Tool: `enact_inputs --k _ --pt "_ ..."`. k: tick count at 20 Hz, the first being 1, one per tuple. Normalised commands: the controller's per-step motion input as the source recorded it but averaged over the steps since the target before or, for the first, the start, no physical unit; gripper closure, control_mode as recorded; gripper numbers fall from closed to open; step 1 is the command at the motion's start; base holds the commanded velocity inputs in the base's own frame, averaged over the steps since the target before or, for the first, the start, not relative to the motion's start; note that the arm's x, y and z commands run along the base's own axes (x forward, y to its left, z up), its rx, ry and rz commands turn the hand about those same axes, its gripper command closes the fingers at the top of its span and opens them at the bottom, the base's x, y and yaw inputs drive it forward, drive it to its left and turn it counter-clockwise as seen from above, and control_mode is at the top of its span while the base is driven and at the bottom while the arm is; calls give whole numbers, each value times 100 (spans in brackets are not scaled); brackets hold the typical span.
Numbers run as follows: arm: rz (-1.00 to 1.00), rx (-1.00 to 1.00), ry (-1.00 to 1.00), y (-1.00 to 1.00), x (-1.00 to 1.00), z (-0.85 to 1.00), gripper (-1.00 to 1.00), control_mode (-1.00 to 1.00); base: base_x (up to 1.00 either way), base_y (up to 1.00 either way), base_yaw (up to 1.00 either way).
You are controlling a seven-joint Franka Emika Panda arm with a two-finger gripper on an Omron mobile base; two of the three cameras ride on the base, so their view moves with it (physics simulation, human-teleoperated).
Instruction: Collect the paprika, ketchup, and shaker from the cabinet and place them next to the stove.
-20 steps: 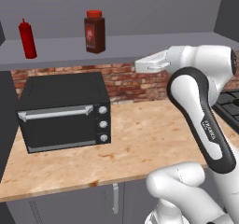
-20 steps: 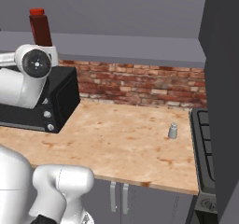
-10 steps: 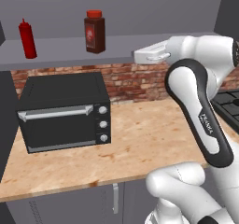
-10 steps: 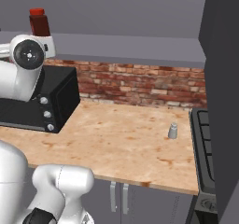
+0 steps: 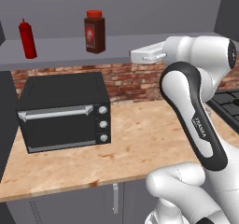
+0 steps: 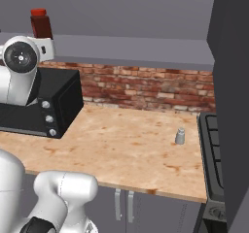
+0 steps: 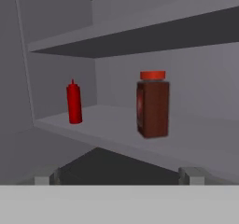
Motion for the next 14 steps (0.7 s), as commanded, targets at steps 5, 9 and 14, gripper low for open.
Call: enact_inputs --k 5,9,14 --pt "0 0 0 0 0 0 -100 -100 0 0 0" --pt "0 0 0 0 0 0 -100 -100 0 0 0" --pt "0 0 0 0 0 0 -100 -100 0 0 0"
